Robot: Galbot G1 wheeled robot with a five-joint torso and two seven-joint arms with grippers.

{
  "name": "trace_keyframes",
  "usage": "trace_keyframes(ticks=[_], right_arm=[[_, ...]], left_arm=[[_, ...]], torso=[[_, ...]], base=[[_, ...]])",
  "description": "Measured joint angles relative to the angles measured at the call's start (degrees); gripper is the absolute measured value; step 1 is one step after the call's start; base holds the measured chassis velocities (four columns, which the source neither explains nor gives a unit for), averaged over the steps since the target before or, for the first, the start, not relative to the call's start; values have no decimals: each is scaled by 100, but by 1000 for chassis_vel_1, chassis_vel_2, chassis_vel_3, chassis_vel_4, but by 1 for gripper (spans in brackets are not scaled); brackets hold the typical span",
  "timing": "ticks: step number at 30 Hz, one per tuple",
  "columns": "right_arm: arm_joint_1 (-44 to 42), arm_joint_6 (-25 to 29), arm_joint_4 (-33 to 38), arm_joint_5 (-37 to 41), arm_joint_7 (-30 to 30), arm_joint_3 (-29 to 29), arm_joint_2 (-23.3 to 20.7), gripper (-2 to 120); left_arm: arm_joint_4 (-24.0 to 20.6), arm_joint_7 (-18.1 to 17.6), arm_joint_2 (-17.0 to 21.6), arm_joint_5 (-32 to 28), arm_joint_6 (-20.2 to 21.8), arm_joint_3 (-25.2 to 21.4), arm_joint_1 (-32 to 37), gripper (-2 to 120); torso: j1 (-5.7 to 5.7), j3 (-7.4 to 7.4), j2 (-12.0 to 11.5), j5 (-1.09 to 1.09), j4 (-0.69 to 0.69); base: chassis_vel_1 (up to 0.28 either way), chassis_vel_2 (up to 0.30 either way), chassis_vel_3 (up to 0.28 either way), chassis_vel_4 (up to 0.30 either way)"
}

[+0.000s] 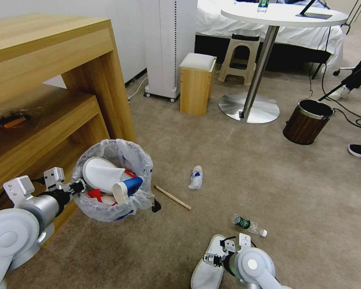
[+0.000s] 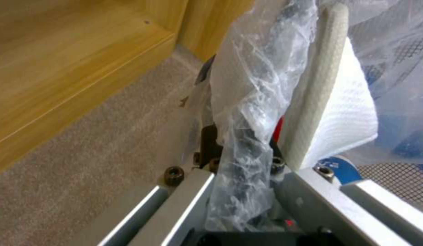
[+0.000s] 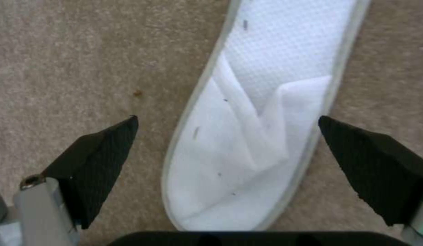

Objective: Pick up the trash bin and place the garbage on the floor into it.

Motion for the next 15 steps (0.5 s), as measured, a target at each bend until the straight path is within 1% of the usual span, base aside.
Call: trace_keyframes(ticks=[15], right_arm=[[7, 70, -508, -364, -270, -54, 167, 99]], left_arm=[[107, 44, 20, 27, -4, 8, -49, 0]], torso=[[0, 0, 0, 0, 0]], base=[[0, 0, 0, 0]])
